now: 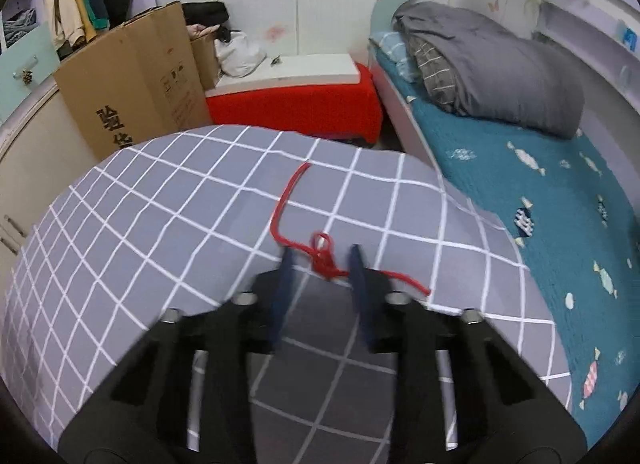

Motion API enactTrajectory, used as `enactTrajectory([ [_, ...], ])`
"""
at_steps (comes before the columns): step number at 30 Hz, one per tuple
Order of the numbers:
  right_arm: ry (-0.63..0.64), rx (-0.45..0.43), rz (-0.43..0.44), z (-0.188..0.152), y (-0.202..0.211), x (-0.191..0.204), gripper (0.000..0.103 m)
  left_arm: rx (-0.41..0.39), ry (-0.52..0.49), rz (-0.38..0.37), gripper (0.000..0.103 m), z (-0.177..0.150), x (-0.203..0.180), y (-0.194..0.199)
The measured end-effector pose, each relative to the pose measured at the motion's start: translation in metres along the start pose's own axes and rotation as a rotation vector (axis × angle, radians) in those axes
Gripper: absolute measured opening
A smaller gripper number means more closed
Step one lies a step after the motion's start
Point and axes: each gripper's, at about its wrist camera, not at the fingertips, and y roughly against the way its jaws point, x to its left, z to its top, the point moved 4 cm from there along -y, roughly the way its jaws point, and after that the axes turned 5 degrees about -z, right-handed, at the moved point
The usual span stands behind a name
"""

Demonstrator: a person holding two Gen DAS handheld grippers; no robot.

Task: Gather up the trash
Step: 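Grasp the red string with the right gripper, then carry the red string over the bin and open the right gripper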

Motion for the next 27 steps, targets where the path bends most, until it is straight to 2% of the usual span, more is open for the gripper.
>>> enactTrajectory([
  [5,0.037,-0.024,0.045,-0.004,0.022,0.026,0.008,-0.010,0.030,0.012,0.083,-0.004,0.027,0.012],
  [10,0.150,-0.052,0.151,-0.014,0.065,0.093,0.008,-0.018,0.086,0.047,0.083,-0.014,0.075,0.030],
  [17,0.315,-0.075,0.386,-0.049,0.138,0.231,0.008,-0.028,0.182,0.106,0.083,-0.041,0.155,0.061],
  [21,0.399,-0.064,0.540,-0.088,0.175,0.324,0.008,-0.024,0.251,0.137,0.083,-0.064,0.207,0.079],
  [27,0.479,0.011,0.668,-0.149,0.190,0.438,0.008,-0.009,0.389,0.209,0.085,-0.121,0.299,0.096],
])
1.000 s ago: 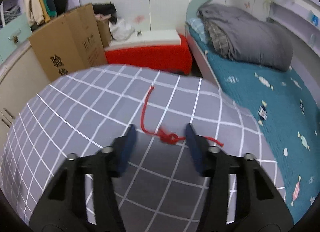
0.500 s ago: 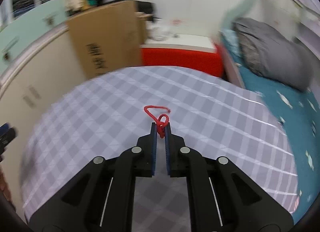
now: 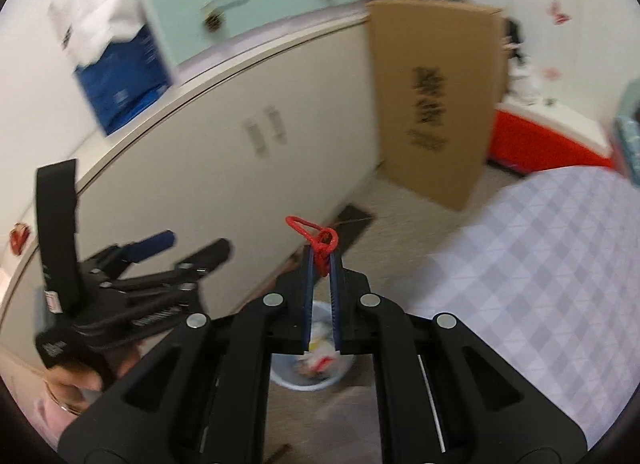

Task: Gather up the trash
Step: 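Carry the red string over the bin and open the right gripper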

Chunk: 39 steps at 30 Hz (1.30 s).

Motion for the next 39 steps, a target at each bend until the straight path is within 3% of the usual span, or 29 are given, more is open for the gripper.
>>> enactTrajectory([
  [6,0.021,0.108,0.015,-0.034,-0.088,0.068,0.008,0.082,0.122,0.087,0.085,-0.038,0.092,-0.042],
  [9,-0.002,0.201,0.013,-0.066,-0.139,0.073,0.008,0.147,0.177,0.129,0.085,-0.072,0.126,-0.079],
  [15,-0.036,0.374,-0.045,-0.136,-0.235,0.060,0.008,0.317,0.256,0.192,0.085,-0.150,0.171,-0.171],
  [20,-0.052,0.492,-0.077,-0.192,-0.295,0.047,0.008,0.514,0.332,0.217,0.085,-0.230,0.194,-0.241],
  [24,-0.090,0.565,-0.087,-0.225,-0.329,0.032,0.008,0.564,0.381,0.194,0.083,-0.271,0.203,-0.265],
  [28,-0.103,0.603,-0.094,-0.245,-0.350,0.026,0.008,0.596,0.467,0.149,0.057,-0.298,0.219,-0.285],
  [30,-0.107,0.612,-0.097,-0.252,-0.357,0.024,0.008,0.617,0.484,0.130,0.035,-0.310,0.220,-0.293],
  [33,-0.108,0.627,-0.100,-0.259,-0.363,0.026,0.008,0.627,0.504,0.109,0.023,-0.320,0.221,-0.301],
  [34,-0.110,0.631,-0.100,-0.260,-0.365,0.025,0.008,0.621,0.512,0.082,0.015,-0.320,0.219,-0.302],
  [39,-0.110,0.630,-0.101,-0.260,-0.368,0.027,0.008,0.623,0.503,0.092,0.014,-0.318,0.217,-0.306],
])
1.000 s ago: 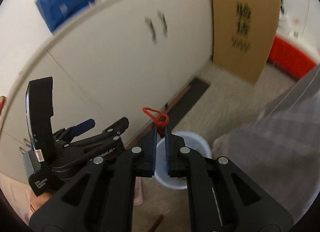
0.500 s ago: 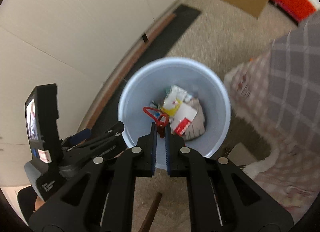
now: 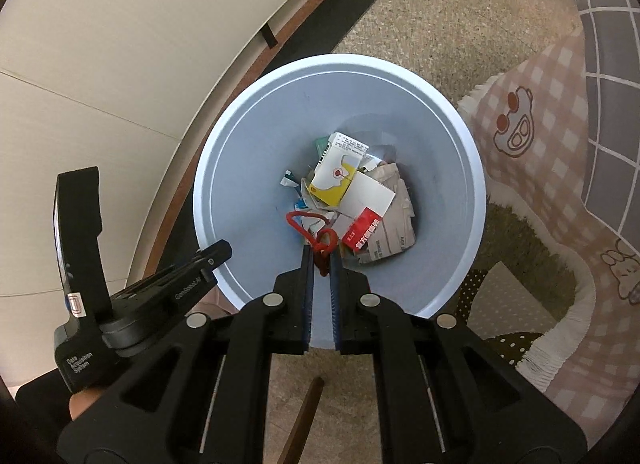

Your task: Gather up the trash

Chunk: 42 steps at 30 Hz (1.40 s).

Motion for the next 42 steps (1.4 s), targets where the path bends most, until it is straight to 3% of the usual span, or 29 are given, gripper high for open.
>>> enactTrajectory([
  [6,-0.005,-0.018,-0.027,0.002,0.007,-0.002,0.010,0.003,0.001,-0.008,0.014,0.001,0.000,-0.001],
  [7,-0.004,-0.020,-0.034,0.002,0.008,-0.002,0.017,0.005,0.006,-0.011,0.014,0.001,0.001,-0.001],
  [8,-0.006,-0.021,-0.034,0.001,0.010,-0.003,0.035,0.007,0.007,-0.013,0.015,0.001,0.001,-0.001],
  [10,-0.004,-0.041,-0.049,0.000,0.017,-0.006,0.051,0.016,0.009,-0.013,0.015,0.000,0.001,-0.002],
  [13,0.013,-0.054,-0.054,-0.001,0.029,-0.007,0.050,0.017,0.000,-0.005,0.016,-0.001,0.000,0.003],
  [14,0.020,-0.065,-0.066,-0.002,0.035,-0.008,0.051,0.005,-0.009,0.011,0.020,-0.001,-0.001,0.009],
  [17,0.044,-0.104,-0.091,-0.004,0.056,-0.006,0.051,-0.008,-0.045,0.057,0.047,-0.001,-0.006,0.027],
  [20,0.085,-0.172,-0.141,-0.007,0.090,0.000,0.055,-0.032,-0.066,0.078,0.060,-0.003,-0.011,0.054],
  [25,0.153,-0.295,-0.206,-0.015,0.151,0.013,0.058,-0.120,-0.110,0.023,0.068,-0.013,-0.031,0.125],
  [31,0.178,-0.467,-0.225,-0.039,0.253,0.025,0.063,-0.304,-0.225,-0.031,0.074,-0.037,-0.067,0.239],
  [42,0.079,-0.798,-0.219,-0.126,0.461,0.003,0.070,-0.669,-0.513,-0.106,0.083,-0.130,-0.159,0.450],
])
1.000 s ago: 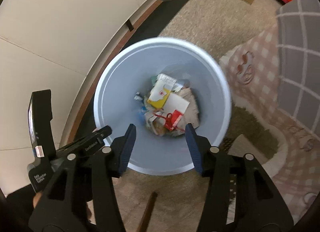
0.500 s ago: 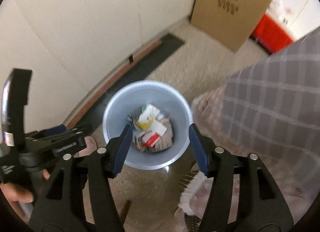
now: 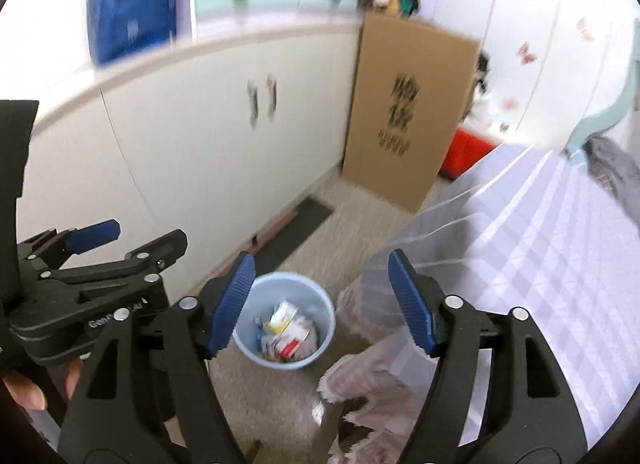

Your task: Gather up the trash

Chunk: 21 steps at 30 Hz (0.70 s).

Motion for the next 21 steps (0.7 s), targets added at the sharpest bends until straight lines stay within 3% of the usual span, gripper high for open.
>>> enactTrajectory([
  [5,-0.047,-0.130,-0.027,0.011,0.083,-0.035,0.072,-0.147,-0.083,-0.046,0.086,0.017,-0.049,0.088],
  [11,-0.096,-0.266,-0.055,0.006,0.171,-0.072,0.079,-0.278,-0.163,-0.083,0.090,0.015,-0.102,0.171],
  [21,-0.179,-0.410,-0.118,-0.021,0.264,-0.107,0.086,-0.432,-0.285,-0.100,0.094,-0.005,-0.167,0.272],
])
